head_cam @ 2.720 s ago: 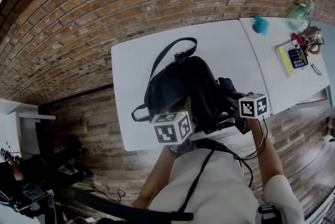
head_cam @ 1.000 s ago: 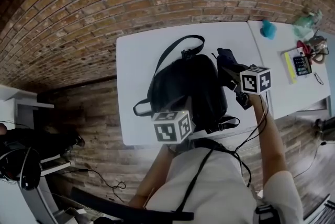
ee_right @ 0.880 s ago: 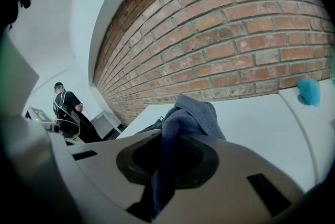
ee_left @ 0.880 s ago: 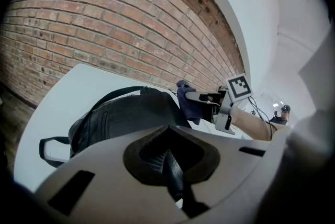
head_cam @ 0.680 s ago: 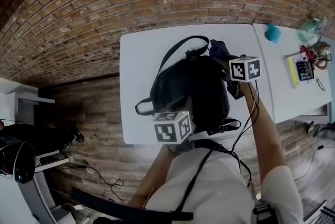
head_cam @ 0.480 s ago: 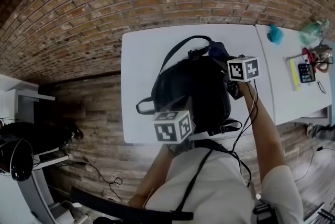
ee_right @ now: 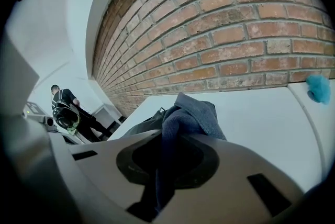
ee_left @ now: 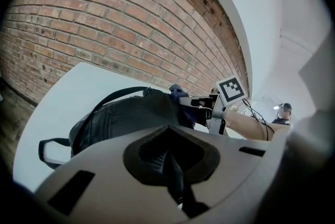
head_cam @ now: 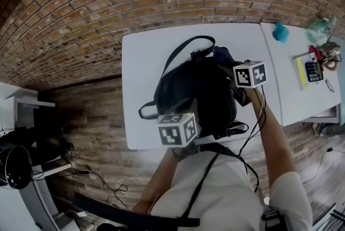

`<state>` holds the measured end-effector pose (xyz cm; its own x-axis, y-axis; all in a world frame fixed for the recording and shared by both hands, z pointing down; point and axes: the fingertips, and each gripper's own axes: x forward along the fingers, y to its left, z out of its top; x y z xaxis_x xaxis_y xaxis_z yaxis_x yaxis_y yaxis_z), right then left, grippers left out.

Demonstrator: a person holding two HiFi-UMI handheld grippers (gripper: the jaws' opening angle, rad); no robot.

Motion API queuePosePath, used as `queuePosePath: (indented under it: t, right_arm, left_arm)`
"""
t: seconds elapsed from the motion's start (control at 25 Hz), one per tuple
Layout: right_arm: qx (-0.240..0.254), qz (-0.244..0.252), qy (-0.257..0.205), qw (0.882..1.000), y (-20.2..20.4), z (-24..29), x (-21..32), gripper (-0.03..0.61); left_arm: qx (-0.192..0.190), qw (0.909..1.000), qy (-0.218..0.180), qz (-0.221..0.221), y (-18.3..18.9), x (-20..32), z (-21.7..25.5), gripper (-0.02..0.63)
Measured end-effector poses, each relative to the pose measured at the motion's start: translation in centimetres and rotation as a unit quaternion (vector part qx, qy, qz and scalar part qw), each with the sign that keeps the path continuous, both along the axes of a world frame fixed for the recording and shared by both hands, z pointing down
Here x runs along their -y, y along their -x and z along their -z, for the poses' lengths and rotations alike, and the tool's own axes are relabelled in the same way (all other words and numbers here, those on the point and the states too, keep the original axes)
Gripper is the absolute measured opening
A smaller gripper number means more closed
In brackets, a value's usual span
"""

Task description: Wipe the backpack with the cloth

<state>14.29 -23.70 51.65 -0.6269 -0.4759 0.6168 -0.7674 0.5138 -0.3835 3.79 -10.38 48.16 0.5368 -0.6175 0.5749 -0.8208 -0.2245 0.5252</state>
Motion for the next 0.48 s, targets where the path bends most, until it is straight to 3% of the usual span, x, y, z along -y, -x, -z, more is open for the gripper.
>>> queuePosePath:
  t: [0.48]
  right_arm:
    - [0.006, 0.010, 0.005, 1.000, -0.8, 0.0, -3.5, 0.038]
  left_arm:
    - [-0.002, 1.0000, -0.001, -0.009, -0.5, -0.5, 0.1, 0.005]
